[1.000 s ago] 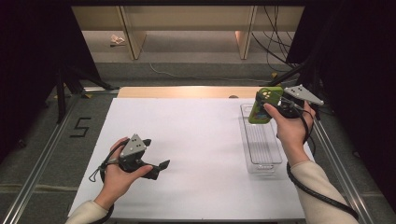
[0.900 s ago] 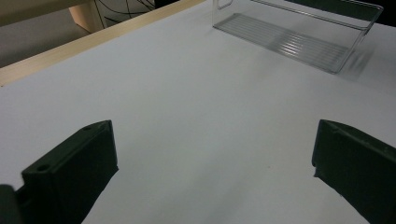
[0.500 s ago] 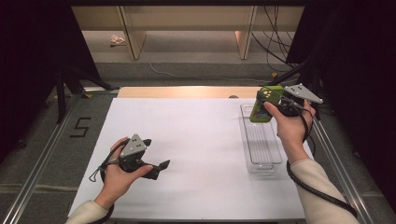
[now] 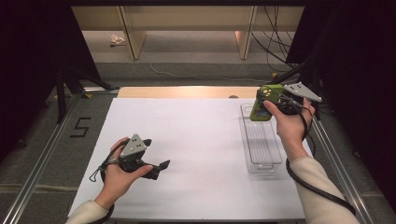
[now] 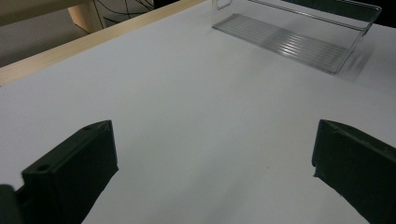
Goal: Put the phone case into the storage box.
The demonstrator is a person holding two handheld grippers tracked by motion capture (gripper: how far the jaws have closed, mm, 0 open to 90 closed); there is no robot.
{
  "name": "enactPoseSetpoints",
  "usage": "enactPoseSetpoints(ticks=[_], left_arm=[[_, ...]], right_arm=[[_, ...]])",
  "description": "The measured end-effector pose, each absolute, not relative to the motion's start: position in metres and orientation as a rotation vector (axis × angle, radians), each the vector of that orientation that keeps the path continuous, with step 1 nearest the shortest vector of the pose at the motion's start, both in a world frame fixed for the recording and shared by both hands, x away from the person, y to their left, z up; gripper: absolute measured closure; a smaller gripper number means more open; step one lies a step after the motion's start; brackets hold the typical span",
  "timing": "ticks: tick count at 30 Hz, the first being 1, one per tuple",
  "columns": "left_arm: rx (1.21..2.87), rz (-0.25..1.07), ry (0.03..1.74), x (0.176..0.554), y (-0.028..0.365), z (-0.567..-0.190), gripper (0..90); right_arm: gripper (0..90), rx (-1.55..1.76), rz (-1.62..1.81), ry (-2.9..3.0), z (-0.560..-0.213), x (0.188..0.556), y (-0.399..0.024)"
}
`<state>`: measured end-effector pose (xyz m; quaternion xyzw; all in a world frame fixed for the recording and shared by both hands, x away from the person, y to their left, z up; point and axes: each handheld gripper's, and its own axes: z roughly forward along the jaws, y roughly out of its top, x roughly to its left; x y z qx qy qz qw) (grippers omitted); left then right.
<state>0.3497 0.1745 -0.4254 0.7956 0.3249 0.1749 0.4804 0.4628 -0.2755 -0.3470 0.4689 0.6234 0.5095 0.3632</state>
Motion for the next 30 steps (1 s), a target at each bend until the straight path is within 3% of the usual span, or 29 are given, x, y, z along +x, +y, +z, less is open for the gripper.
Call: enactPoseSetpoints(ticks=[30], left_arm=[[1.947, 0.423, 0.791, 0.35, 0.174, -0.426, 0.0]], right_arm=[[17.1, 1.21, 1.299, 1.607, -0.349, 0.475, -0.274]])
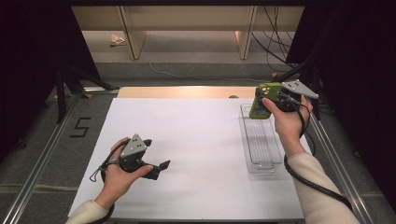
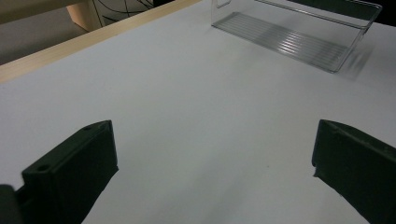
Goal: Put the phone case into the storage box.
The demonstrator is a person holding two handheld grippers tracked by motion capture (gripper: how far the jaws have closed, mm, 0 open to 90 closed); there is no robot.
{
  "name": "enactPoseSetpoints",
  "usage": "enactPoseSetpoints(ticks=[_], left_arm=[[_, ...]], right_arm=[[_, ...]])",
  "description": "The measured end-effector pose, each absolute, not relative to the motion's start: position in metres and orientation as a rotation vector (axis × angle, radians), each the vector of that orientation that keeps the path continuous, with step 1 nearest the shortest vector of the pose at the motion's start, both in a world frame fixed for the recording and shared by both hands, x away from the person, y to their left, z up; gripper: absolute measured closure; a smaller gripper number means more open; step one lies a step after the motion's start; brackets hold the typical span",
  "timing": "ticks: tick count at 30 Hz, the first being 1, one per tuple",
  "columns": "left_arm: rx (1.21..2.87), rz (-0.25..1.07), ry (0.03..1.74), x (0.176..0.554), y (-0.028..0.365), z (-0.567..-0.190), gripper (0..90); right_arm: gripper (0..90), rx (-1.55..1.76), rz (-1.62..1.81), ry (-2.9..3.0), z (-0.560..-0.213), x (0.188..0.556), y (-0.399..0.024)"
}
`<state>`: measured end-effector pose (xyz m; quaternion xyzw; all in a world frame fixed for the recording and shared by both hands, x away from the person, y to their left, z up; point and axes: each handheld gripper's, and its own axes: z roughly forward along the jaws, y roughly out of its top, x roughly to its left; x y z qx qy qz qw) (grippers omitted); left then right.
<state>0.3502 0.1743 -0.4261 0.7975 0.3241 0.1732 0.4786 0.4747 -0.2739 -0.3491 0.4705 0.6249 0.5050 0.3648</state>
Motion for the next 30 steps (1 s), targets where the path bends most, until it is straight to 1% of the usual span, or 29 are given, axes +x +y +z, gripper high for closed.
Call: enactPoseSetpoints(ticks=[30], left_arm=[[1.942, 0.422, 0.793, 0.35, 0.175, -0.426, 0.0]], right_arm=[[17.1, 1.215, 1.289, 1.608, -0.352, 0.485, -0.272]])
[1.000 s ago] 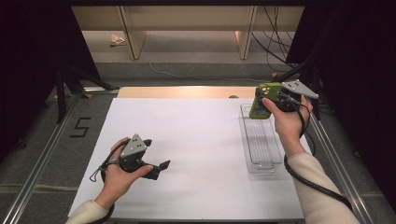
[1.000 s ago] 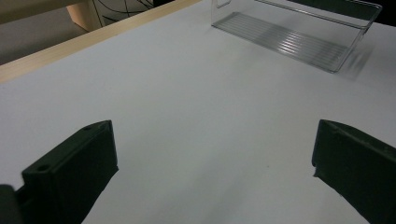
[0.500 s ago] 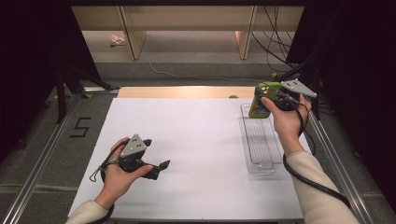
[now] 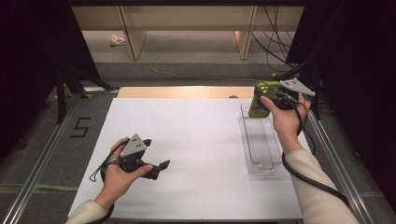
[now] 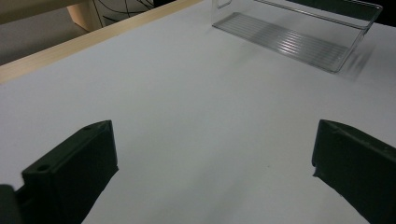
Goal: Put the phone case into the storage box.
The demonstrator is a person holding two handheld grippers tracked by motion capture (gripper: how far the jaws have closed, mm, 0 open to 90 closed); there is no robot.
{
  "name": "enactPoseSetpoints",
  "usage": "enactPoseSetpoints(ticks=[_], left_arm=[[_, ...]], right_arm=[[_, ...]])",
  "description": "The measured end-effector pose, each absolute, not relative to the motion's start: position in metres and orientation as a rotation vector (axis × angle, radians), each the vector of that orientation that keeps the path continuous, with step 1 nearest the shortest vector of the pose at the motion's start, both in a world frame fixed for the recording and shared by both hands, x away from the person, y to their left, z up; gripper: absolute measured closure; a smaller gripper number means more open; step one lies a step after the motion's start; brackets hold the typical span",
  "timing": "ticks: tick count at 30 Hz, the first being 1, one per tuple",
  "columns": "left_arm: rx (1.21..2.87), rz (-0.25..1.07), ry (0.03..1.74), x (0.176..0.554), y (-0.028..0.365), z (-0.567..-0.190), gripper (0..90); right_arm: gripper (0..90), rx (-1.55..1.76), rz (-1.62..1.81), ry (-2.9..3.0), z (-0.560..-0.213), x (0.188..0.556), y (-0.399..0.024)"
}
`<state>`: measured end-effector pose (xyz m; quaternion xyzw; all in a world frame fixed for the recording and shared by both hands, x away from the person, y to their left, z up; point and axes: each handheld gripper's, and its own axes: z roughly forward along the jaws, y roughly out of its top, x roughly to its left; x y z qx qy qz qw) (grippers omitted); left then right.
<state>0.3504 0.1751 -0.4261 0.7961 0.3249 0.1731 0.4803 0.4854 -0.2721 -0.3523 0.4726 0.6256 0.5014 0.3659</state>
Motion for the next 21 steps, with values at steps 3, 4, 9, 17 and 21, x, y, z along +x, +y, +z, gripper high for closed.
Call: enactPoseSetpoints(ticks=[3, 4, 9, 17, 21], left_arm=[[1.942, 0.423, 0.793, 0.3506, 0.1753, -0.4263, 0.0], [1.943, 0.423, 0.794, 0.3507, 0.1754, -0.4262, 0.0], [1.945, 0.419, 0.795, 0.3509, 0.1753, -0.4267, 0.0], [1.944, 0.42, 0.798, 0.3508, 0.1757, -0.4265, 0.0], [1.945, 0.419, 0.797, 0.3507, 0.1755, -0.4266, 0.0]], right_arm=[[17.1, 1.218, 1.288, 1.607, -0.352, 0.4868, -0.2728], [17.1, 1.221, 1.29, 1.605, -0.3519, 0.4871, -0.2732], [17.1, 1.223, 1.287, 1.608, -0.3525, 0.4891, -0.2732], [17.1, 1.225, 1.287, 1.614, -0.3542, 0.4933, -0.2709], [17.1, 1.227, 1.286, 1.612, -0.3543, 0.4945, -0.2709]])
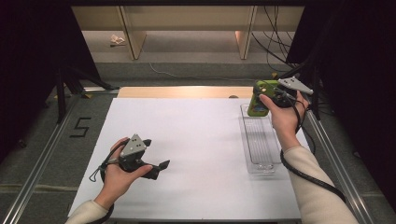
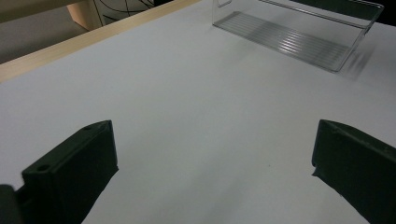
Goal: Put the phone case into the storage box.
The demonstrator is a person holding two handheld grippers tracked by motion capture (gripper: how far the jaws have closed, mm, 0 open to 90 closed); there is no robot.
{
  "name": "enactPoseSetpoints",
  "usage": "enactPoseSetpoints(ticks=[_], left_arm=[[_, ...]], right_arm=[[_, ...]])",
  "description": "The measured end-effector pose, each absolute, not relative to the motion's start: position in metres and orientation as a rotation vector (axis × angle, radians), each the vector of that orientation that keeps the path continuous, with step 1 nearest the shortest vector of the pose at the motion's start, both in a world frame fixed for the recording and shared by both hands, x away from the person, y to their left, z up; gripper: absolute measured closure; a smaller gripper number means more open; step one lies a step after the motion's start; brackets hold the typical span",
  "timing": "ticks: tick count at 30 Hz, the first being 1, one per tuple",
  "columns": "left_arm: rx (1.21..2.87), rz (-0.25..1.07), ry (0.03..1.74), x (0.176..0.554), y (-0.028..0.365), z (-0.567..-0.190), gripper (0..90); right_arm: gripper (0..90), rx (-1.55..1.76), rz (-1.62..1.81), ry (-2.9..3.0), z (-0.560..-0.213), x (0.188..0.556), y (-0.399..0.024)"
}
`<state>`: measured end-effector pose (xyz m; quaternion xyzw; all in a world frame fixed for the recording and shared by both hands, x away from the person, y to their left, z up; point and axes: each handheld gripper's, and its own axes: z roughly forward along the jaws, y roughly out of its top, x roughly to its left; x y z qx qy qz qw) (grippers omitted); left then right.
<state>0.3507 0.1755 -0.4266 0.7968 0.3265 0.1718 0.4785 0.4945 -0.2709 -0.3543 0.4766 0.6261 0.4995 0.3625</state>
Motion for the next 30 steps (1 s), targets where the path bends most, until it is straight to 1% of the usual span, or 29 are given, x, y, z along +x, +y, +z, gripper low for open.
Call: enactPoseSetpoints(ticks=[30], left_arm=[[1.946, 0.417, 0.801, 0.351, 0.176, -0.427, 0.0]], right_arm=[[17.1, 1.238, 1.251, 1.625, -0.361, 0.507, -0.267]])
